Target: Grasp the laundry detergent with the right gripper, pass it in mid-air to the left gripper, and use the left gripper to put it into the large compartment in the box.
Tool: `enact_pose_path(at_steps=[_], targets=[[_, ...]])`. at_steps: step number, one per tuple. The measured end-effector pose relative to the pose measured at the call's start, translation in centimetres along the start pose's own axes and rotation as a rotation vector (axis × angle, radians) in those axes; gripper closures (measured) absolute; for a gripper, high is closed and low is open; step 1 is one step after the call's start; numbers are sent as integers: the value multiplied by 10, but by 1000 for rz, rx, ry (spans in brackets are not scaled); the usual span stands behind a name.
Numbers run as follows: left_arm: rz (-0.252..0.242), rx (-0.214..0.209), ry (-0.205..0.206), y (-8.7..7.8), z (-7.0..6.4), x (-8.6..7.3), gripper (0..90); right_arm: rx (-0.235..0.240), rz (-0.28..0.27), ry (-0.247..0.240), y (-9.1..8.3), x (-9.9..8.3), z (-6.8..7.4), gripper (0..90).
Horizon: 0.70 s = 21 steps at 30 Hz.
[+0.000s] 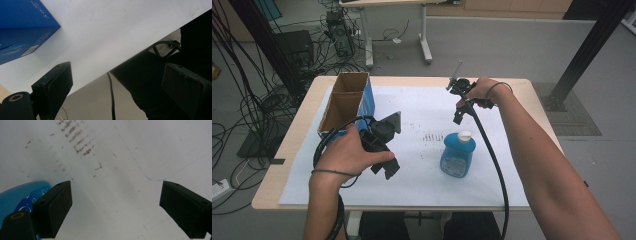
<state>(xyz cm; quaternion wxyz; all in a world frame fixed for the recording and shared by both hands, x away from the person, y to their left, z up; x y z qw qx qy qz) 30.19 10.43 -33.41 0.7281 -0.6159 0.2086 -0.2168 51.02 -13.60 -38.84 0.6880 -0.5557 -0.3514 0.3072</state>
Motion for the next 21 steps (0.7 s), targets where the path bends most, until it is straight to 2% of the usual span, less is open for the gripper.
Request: enact_pose_path(at_steps=[11, 21], targets=[[-4, -6, -4, 1, -1, 2, 101, -4, 4, 0, 0, 0, -1, 106], [-14, -9, -11, 6, 0, 3, 99, -6, -24, -4, -5, -2, -4, 106]])
Point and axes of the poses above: each handheld gripper's, and its own axes: y roughly forward along the jaws, x roughly out of its top, z roughly to its left, the point moved 7 cm from there along y, roughly forward along the jaws, and after that the axes turned 6 degrees about x, right-handed, at the moved point
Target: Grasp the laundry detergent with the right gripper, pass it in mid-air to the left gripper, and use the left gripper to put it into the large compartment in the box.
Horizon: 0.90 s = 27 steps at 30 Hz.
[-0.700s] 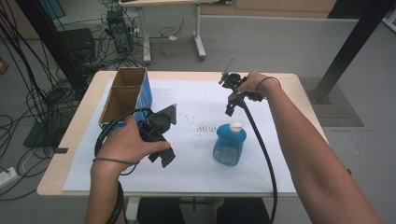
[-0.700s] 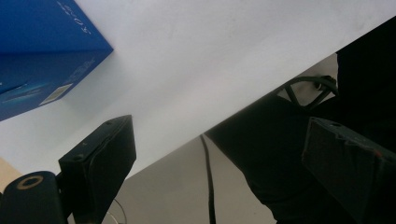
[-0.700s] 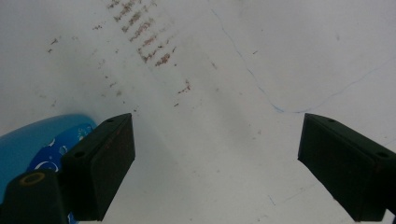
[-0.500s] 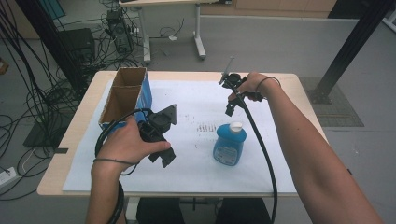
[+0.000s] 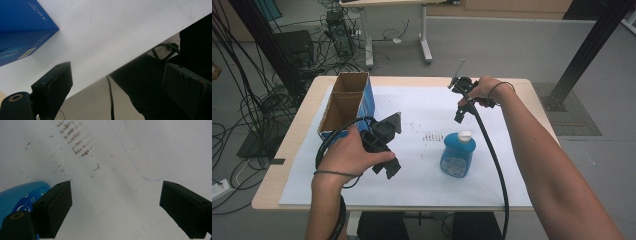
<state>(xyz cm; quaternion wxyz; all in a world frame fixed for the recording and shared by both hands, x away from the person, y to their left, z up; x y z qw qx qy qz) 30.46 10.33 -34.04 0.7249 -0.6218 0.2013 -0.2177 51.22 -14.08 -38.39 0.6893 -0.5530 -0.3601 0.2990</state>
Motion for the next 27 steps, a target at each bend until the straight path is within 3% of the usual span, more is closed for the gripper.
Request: enact_pose_path(at_steps=[14, 25, 27], targets=[[-50, -7, -8, 5, -1, -2, 100, -37, -30, -24, -8, -4, 1, 103], [-81, -12, -32, 10, -5, 2, 99, -65, -84, -27, -20, -15, 1, 101], [-107, -15, -45, 10, -5, 4, 99, -73, -94, -24, -21, -17, 0, 99]])
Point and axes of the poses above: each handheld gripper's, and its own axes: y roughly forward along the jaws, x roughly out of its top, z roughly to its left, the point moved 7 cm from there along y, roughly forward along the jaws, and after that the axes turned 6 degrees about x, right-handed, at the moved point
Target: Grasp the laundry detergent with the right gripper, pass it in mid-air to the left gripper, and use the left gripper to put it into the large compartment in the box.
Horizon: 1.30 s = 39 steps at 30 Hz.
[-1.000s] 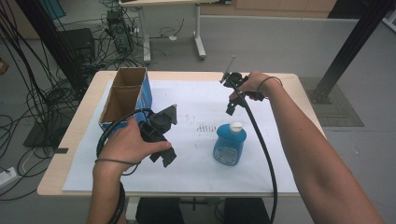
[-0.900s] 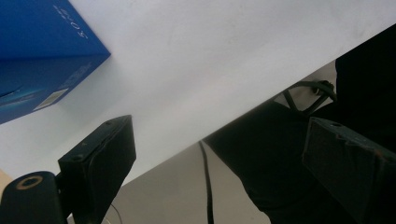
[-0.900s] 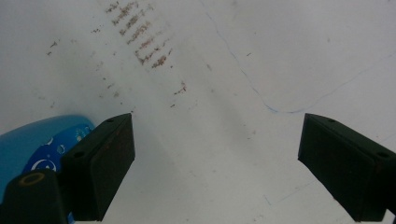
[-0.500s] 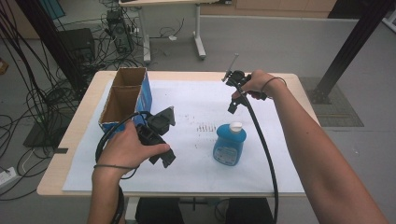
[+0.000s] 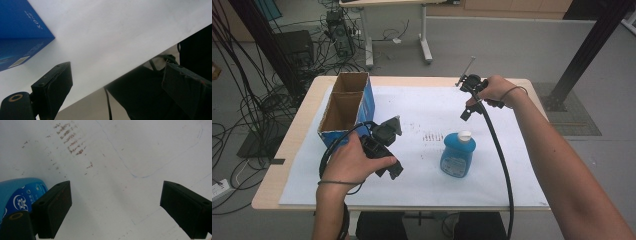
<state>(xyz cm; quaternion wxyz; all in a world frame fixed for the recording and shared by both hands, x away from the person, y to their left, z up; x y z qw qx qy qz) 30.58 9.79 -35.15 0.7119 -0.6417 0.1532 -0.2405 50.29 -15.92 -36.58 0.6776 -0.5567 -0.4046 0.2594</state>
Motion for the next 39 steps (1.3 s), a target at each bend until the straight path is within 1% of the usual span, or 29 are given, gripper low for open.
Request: enact_pose_path(at_steps=[1, 3, 4, 6, 7, 9, 10, 13, 15, 18, 20, 21, 22, 24, 27, 30, 32, 35, 37, 39], targets=[[0, 0, 0, 0, 0, 0, 99, 0, 0, 0, 0, 0, 0, 99], [-16, 1, -7, 0, 0, 2, 99, 3, -24, 1, -3, -3, 0, 99], [-24, -2, -15, 1, 0, 2, 99, 3, -29, 1, -4, -4, 0, 99], [-34, -1, -17, 2, 0, 4, 98, -1, -39, 0, -6, -6, -1, 99], [-41, -4, -27, 3, -1, 4, 98, -4, -45, 4, -7, -7, -1, 99], [-46, -4, -28, 3, -2, 4, 98, -6, -53, 7, -8, -8, -1, 99], [-52, -12, -29, 6, -4, 4, 96, -4, -67, 13, -9, -11, -2, 98], [-60, -15, -31, 8, -6, 5, 92, -11, -88, 18, -10, -17, -4, 98], [-59, -16, -28, 10, -7, 4, 92, -13, -96, 25, -11, -18, -5, 98], [-61, -23, -18, 12, -10, 4, 92, -36, -104, 32, -10, -24, -8, 98], [-60, -38, -4, 14, -14, 4, 91, -29, -121, 39, -9, -30, -8, 98], [-53, -39, 2, 16, -15, 3, 91, -26, -128, 42, -10, -31, -9, 97], [-53, -39, 2, 16, -15, 3, 91, -26, -128, 42, -10, -31, -9, 97], [-43, -34, 0, 19, -16, 3, 91, -26, -154, 50, -12, -36, -10, 96], [-41, -31, -10, 20, -15, 2, 91, -32, -189, 72, -16, -41, -12, 88], [-45, -31, -17, 21, -15, 2, 91, -42, -205, 74, -19, -44, -13, 88], [-43, -32, -18, 22, -15, 2, 91, -38, -231, 77, -21, -50, -12, 86], [-27, -33, -24, 25, -14, 0, 92, -41, -245, 82, -22, -56, -12, 86], [-23, -31, -20, 25, -13, -1, 92, -39, -249, 86, -22, -59, -11, 86], [-14, -33, -23, 26, -13, -2, 93, -36, -268, 87, -24, -64, -9, 86]])
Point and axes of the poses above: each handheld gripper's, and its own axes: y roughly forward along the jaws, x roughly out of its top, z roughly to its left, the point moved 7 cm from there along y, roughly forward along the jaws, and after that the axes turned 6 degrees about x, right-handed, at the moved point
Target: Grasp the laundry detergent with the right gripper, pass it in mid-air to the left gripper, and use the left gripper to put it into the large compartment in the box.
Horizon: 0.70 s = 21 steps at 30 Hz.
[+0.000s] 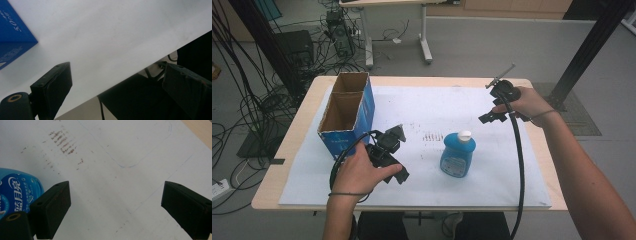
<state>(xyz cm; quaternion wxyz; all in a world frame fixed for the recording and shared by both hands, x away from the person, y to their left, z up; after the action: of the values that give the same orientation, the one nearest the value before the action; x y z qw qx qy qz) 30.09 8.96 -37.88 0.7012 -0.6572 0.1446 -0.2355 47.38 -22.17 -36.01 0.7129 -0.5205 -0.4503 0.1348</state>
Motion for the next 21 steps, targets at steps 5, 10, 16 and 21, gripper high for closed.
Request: enact_pose_path(at_steps=[5, 10, 16, 21], targets=[[11, 2, -5, 2, 1, -1, 93, 8, -30, 2, -4, -12, 4, 86], [13, 1, -3, 1, 1, -1, 93, 2, -57, 9, -7, -25, 4, 86], [17, -2, -3, 2, 0, -1, 92, 3, -77, 10, -10, -38, 7, 86], [25, -8, -4, 3, -2, -2, 92, 1, -101, 12, -14, -46, 11, 86]])
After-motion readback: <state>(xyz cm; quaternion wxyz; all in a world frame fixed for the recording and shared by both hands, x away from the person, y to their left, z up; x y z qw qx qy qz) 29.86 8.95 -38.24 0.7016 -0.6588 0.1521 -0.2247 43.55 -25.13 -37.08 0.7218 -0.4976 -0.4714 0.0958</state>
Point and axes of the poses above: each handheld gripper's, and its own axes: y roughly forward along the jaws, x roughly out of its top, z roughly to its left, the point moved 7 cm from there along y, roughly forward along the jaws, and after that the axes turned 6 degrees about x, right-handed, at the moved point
